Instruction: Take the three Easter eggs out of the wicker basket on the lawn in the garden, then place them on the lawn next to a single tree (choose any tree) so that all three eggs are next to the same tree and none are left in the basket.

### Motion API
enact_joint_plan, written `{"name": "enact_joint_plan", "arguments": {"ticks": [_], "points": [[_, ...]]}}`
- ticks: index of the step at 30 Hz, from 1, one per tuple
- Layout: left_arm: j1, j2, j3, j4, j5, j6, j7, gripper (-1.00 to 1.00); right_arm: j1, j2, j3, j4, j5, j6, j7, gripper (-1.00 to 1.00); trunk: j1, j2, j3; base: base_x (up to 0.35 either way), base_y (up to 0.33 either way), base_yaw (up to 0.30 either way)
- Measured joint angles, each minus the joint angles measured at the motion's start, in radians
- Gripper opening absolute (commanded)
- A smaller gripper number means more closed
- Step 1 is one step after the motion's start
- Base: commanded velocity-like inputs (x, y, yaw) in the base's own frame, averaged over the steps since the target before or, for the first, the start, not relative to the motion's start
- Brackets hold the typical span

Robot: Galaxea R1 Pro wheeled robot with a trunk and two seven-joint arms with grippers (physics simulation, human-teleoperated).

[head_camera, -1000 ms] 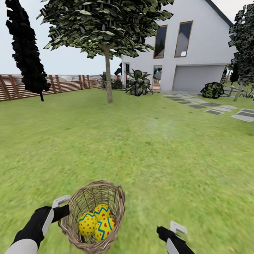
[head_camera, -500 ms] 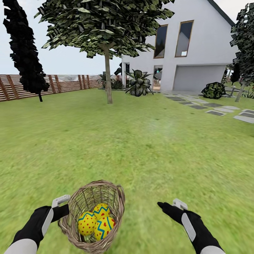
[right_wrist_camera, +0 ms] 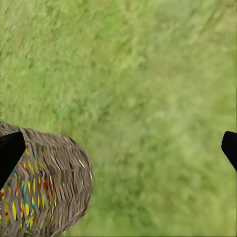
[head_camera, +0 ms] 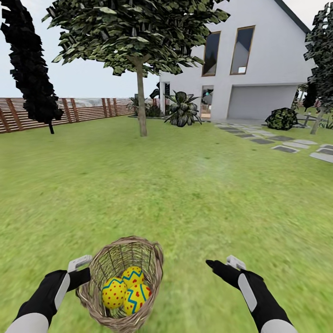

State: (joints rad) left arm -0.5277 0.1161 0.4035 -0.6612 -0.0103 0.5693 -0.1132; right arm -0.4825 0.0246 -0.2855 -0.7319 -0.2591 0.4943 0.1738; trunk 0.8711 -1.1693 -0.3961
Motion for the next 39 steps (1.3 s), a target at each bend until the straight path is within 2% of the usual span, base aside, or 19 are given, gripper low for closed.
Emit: {"name": "enact_joint_plan", "arguments": {"ticks": [12, 39], "points": [[-0.001, 0.002, -0.001, 0.0, -0.012, -0.009, 0.008, -1.0, 0.0, 0.005, 0.009, 0.005, 0.015, -0.005, -0.004, 1.0, 0.0, 0.0, 0.0, 0.302, 0.0, 0.0], [-0.001, 0.001, -0.006, -0.001, -0.009, -0.008, 0.005, -1.0, 0.0, 0.006, 0.01, 0.008, 0.015, -0.035, -0.003, 1.0, 0.0, 0.0, 0.0, 0.3, 0.0, 0.0]]}}
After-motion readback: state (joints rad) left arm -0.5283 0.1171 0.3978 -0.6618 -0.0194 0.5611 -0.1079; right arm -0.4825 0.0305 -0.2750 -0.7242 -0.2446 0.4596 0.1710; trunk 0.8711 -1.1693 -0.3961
